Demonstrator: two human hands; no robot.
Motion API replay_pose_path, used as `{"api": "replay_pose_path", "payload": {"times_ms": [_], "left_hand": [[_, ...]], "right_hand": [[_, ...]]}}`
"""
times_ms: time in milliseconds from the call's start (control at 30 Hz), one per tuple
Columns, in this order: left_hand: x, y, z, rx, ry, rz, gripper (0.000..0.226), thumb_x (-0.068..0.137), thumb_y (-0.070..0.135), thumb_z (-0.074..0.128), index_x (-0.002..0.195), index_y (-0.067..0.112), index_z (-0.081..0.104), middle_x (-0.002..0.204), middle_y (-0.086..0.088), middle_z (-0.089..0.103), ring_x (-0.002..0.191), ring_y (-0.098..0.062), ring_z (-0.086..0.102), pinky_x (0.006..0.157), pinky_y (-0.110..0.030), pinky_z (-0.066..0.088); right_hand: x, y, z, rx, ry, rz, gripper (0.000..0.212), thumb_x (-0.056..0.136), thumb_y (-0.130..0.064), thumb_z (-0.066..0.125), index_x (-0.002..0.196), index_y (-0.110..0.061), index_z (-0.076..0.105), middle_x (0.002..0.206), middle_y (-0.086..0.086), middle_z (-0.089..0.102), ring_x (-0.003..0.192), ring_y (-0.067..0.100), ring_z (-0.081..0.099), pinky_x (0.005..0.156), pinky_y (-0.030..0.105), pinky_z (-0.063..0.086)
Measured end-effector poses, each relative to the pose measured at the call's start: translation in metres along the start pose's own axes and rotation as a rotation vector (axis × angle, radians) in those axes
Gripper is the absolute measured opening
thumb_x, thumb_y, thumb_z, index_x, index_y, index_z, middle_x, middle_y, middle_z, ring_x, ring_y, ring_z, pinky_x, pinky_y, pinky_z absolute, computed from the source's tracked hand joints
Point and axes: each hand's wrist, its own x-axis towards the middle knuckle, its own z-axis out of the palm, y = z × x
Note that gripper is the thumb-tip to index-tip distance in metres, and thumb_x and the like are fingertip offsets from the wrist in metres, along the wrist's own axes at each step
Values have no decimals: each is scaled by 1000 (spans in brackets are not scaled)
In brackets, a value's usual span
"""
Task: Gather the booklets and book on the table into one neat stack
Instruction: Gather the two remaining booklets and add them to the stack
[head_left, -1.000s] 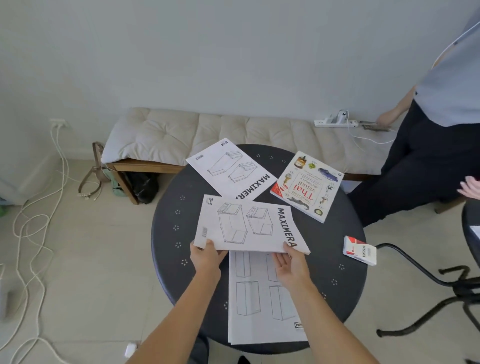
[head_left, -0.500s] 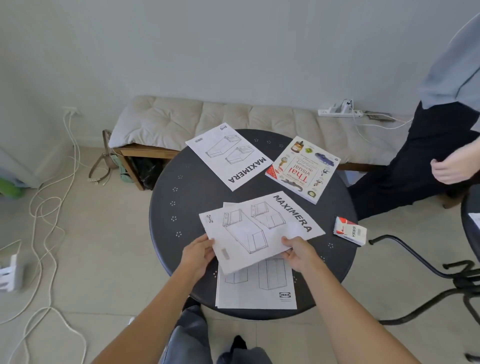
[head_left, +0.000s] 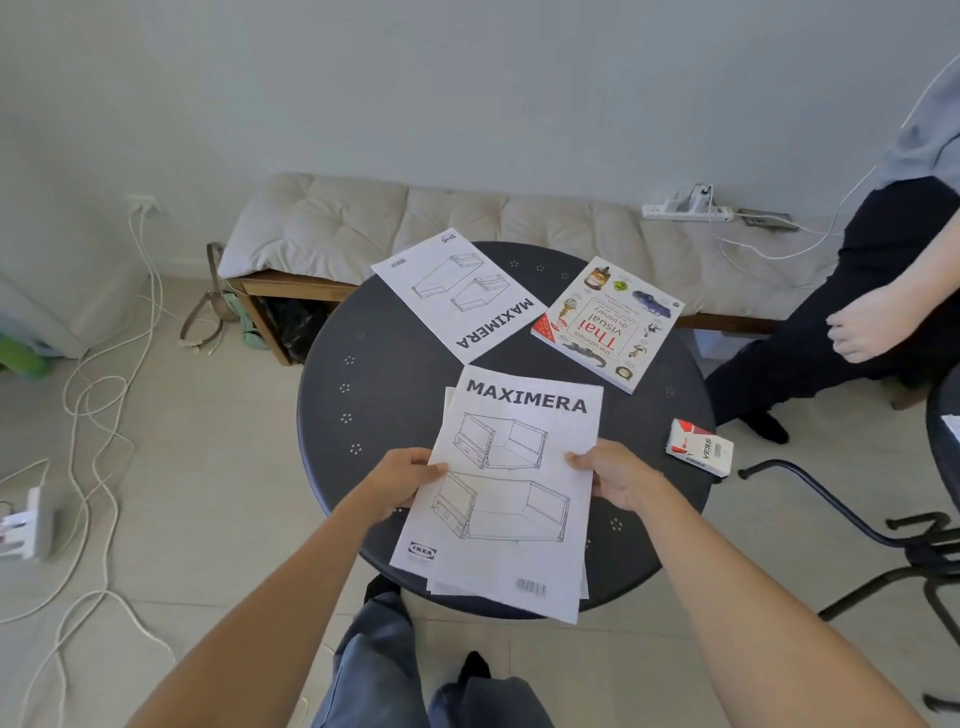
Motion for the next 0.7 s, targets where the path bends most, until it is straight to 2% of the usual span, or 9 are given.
{"api": "replay_pose_path", "payload": {"times_ms": [100,167,233,300,367,433,533,600,700], "left_hand": [[6,-11,14,-135,121,-8,13,94,13,57,105,7,62,102,-12,72,88,-25,69,71,-34,58],[7,-18,24,-172,192,-12,10,94,12,57,102,8,61,99,-12,71,84,-25,68,71,-34,58],[8,-24,33,-168,242,-13,11,94,14,57,102,8,61,97,-9,72,81,-22,68,68,-32,56],[10,-30,42,-112,292,2,14,93,17,57,103,10,62,95,-6,72,82,-21,68,66,-30,55],[13,-35,48,7,354,25,14,92,21,60,101,11,62,91,-3,71,85,-22,69,75,-34,57],[15,-38,50,137,402,53,11,90,22,61,95,12,60,90,-3,70,87,-24,68,81,-37,57],[15,-40,51,276,497,96,10,89,21,62,89,13,56,84,-1,64,80,-22,63,72,-31,51],[15,-43,49,328,541,105,12,88,21,64,88,13,56,83,-1,63,80,-22,63,71,-33,52],[17,-48,46,417,561,106,14,85,22,68,87,14,57,90,-3,63,84,-23,63,78,-40,56]], "right_hand": [[5,2,3,14,116,-41,15,89,-1,61,102,-6,63,106,11,68,87,23,66,68,32,54],[10,9,3,-60,164,-45,17,85,0,65,102,-4,65,98,10,69,87,25,66,78,37,56],[14,18,1,-165,257,-72,18,82,0,68,99,-5,68,95,10,69,95,30,67,89,41,54],[16,26,2,-262,362,-111,17,79,-1,70,95,-6,70,96,10,70,93,27,66,82,34,54],[15,33,7,-343,421,-128,13,77,-2,70,90,-3,71,96,11,72,79,22,61,68,29,50],[16,41,10,-399,465,-133,15,76,-2,68,90,2,70,95,15,72,72,20,56,67,31,51],[18,49,15,-424,505,-122,18,76,-1,66,92,8,66,94,16,71,66,19,52,67,35,55],[18,52,17,-456,508,-113,14,76,-3,66,86,6,64,89,14,70,63,19,52,64,34,55],[15,54,19,-561,529,-130,11,75,-10,67,76,-7,56,80,7,65,61,19,52,54,26,42]]}}
